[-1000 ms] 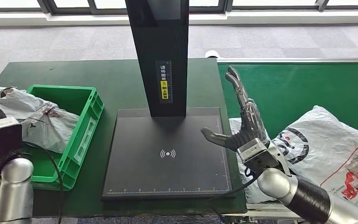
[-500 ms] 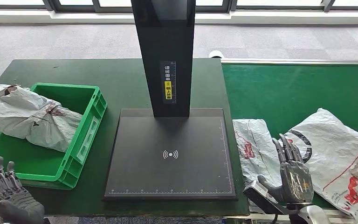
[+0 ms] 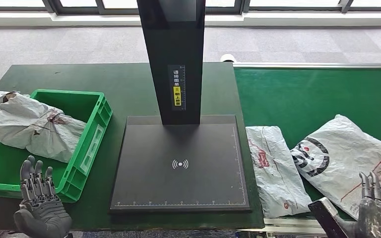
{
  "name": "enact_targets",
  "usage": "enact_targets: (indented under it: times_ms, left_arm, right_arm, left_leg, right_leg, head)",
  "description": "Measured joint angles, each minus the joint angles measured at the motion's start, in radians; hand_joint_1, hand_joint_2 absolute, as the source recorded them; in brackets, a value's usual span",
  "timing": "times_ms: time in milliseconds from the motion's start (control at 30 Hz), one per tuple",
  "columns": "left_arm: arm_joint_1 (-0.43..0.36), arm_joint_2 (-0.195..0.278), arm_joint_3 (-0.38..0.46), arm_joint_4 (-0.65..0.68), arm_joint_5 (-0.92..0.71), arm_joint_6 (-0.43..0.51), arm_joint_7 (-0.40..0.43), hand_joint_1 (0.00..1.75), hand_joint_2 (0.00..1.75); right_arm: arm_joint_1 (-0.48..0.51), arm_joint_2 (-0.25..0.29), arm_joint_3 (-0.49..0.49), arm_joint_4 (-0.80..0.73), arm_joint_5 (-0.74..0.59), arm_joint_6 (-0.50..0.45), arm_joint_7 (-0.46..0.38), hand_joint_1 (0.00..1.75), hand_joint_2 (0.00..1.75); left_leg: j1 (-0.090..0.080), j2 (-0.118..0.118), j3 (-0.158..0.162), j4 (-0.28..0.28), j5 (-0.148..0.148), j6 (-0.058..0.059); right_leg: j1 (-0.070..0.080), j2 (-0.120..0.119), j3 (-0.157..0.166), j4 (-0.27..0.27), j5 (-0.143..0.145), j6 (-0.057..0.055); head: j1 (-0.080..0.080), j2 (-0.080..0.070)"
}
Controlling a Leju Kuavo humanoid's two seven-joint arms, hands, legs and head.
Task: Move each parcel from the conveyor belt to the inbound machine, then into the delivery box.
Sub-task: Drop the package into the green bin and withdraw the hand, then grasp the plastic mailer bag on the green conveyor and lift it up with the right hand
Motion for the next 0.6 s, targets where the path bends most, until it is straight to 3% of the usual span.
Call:
enact_targets:
  times_ms: [267, 600]
  left_arm:
    - [0.001, 0.002, -0.011, 0.014, 0.030, 0.009, -0.024, 0.00, 0.00]
    - [-0.019, 0.006, -0.025, 0.045, 0.060, 0.009, -0.035, 0.00, 0.00]
  right_arm:
    - [-0.050, 0.016, -0.122, 0.066, -0.011, 0.027, -0.093, 0.00, 1.75]
    - [-0.151, -0.017, -0.130, 0.230, -0.007, -0.004, -0.091, 0.00, 1.75]
  left_leg:
    - [-0.001, 0.000, -0.002, 0.000, 0.000, 0.000]
    - [0.000, 0.002, -0.005, 0.000, 0.000, 0.000]
  right_leg:
    - [-0.001, 0.000, 0.001, 0.000, 0.000, 0.000]
    - [-0.001, 0.002, 0.002, 0.000, 0.000, 0.000]
  head:
    - [0.000, 0.000]
    - [0.000, 0.000]
